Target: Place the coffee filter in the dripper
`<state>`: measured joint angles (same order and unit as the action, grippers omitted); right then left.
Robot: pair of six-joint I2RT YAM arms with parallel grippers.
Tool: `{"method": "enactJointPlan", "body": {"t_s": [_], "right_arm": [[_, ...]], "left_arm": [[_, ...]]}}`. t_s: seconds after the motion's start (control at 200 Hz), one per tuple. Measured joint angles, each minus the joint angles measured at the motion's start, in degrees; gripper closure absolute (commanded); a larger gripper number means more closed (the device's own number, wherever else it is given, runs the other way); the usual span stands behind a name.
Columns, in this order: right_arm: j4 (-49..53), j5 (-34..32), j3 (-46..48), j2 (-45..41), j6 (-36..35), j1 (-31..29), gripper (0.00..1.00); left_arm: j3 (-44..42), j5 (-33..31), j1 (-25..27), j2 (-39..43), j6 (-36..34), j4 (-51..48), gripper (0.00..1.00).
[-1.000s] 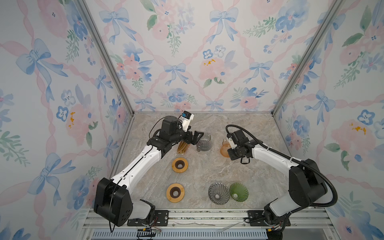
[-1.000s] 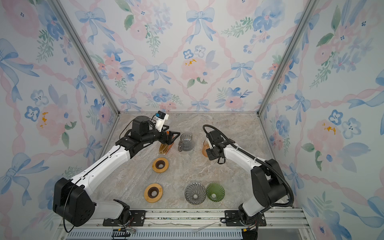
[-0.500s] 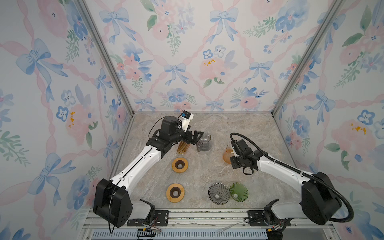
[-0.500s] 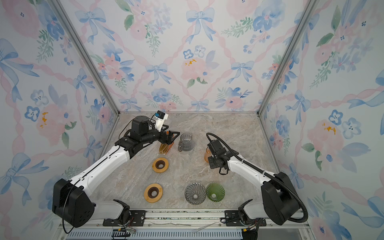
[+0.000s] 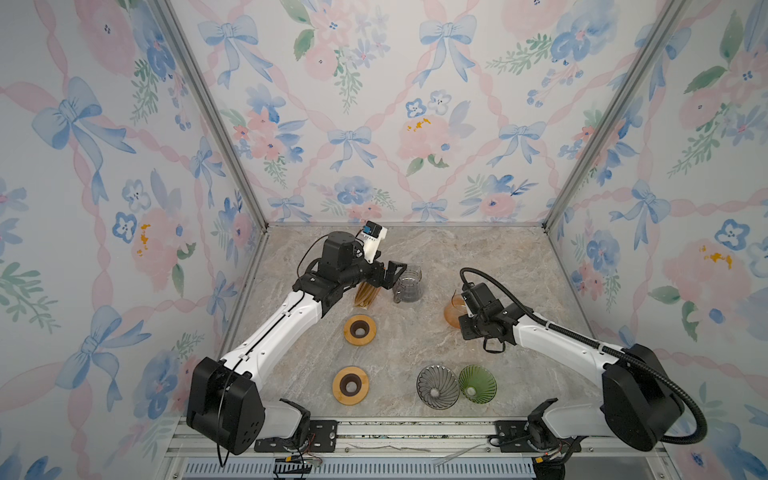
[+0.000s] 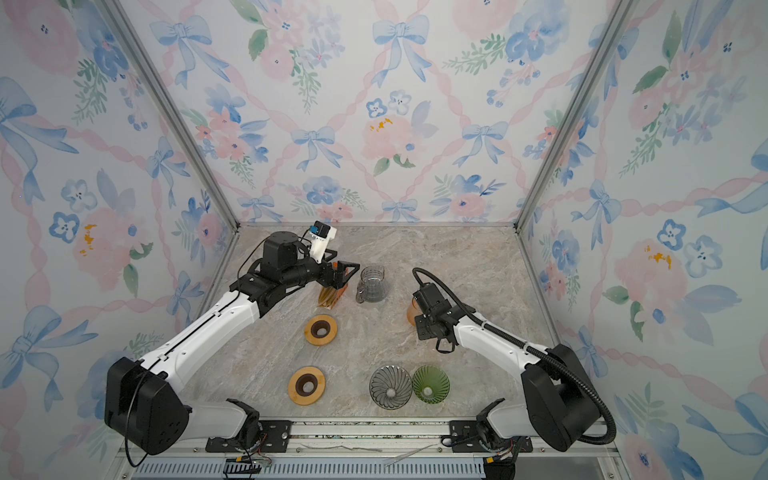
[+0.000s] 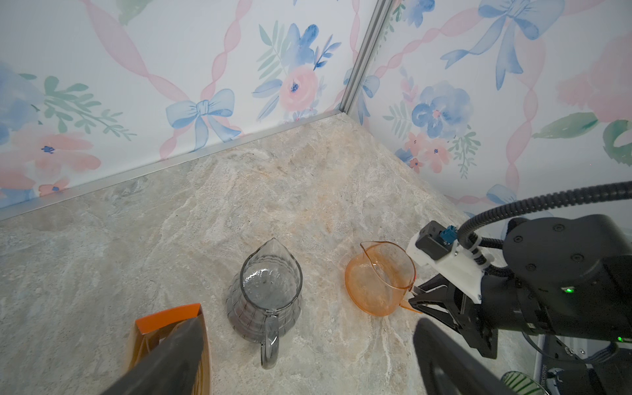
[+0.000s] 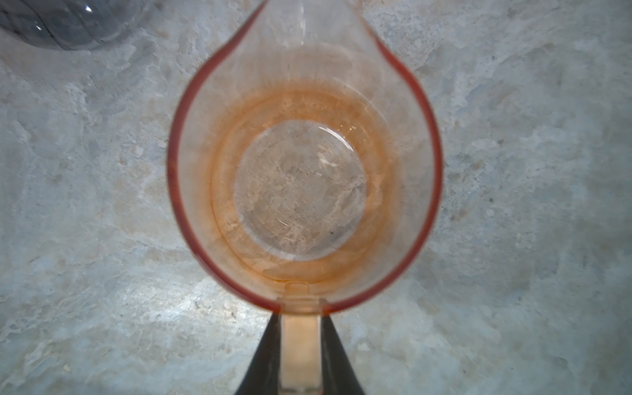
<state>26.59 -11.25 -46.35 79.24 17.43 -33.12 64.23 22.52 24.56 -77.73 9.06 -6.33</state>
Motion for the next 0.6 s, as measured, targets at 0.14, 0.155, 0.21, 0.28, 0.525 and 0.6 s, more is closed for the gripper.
{"method": "enactJointPlan", "body": {"t_s": [0.14, 0.155, 0.21, 0.28, 0.525, 0.6], "right_arm": [[-0.4, 0.0, 0.3, 0.0, 0.3, 0.0, 0.81], [-0.5, 0.0, 0.3, 0.0, 0.4, 0.0, 0.81], [-0.5, 0.0, 0.5, 0.0, 0.6, 0.0, 0.80], [-0.5, 0.0, 0.7, 0.0, 0.7, 0.0, 0.80], [-0.8, 0.0, 0.7, 0.0, 1.5, -0.5, 0.77], [-0.8, 0.0, 0.7, 0.0, 1.7, -0.5, 0.75]], "left_arm": [[0.0, 0.0, 0.0, 0.0, 0.0, 0.0, 0.02], [0.0, 0.0, 0.0, 0.0, 0.0, 0.0, 0.02], [0.0, 0.0, 0.0, 0.0, 0.0, 0.0, 0.02], [0.0, 0.0, 0.0, 0.0, 0.0, 0.0, 0.02], [0.0, 0.0, 0.0, 0.0, 0.0, 0.0, 0.02], [0.0, 0.0, 0.0, 0.0, 0.0, 0.0, 0.02]]}}
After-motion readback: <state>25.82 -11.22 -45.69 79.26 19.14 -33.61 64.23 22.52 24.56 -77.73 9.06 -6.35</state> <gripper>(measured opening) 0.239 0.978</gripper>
